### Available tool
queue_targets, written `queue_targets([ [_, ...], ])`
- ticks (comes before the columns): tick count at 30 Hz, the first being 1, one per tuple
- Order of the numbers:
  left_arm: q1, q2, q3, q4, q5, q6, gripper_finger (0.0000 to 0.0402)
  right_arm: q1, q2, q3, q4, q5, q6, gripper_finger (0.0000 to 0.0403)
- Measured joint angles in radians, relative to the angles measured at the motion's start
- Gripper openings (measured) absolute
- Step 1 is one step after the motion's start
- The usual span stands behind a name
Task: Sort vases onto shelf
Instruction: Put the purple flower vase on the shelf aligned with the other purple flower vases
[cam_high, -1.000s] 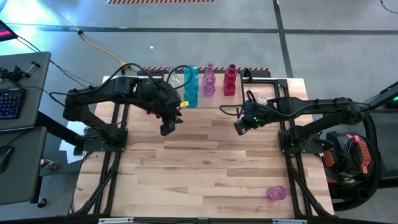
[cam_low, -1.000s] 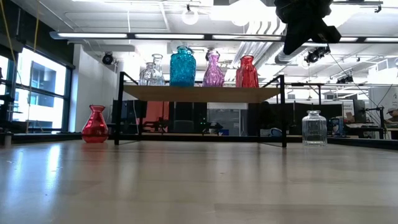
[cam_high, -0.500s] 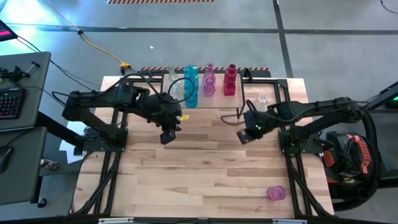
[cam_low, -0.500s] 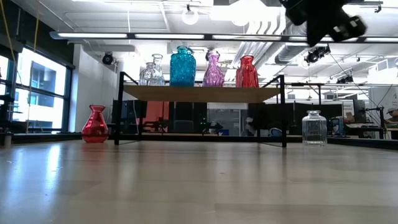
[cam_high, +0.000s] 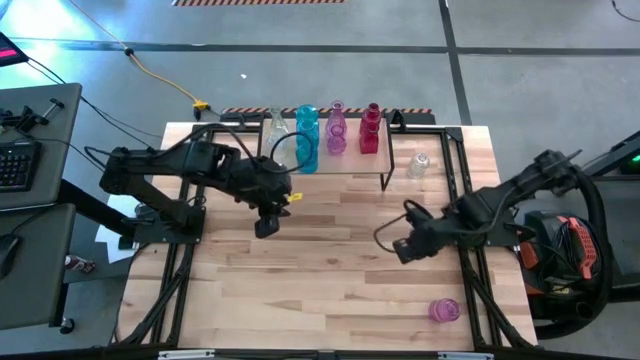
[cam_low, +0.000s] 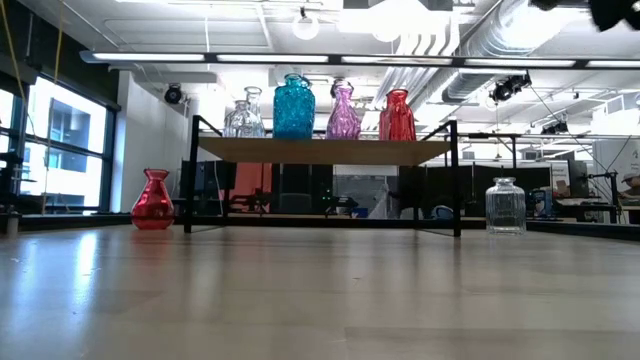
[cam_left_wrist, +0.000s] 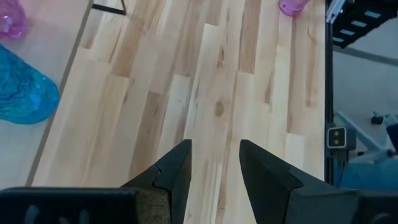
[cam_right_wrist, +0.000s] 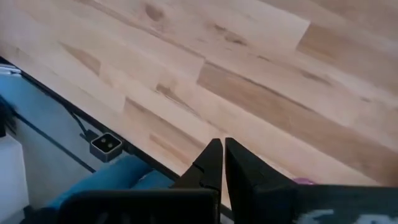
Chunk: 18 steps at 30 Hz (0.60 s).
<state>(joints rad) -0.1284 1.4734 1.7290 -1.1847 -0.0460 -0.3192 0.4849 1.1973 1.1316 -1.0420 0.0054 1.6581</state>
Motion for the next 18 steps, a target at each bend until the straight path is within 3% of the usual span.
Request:
queue_targets([
  [9, -0.029, 0.000, 0.000, -0.001, 0.000, 0.034, 0.0126, 0.124, 0.001, 0.000, 0.014, 0.007, 0.158, 0.0020],
  [18, -0.045, 0.000, 0.000, -0.002, 0.000, 0.051, 0.0126, 0.246, 0.074, 0.000, 0.009, -0.016, 0.296, 0.0126],
])
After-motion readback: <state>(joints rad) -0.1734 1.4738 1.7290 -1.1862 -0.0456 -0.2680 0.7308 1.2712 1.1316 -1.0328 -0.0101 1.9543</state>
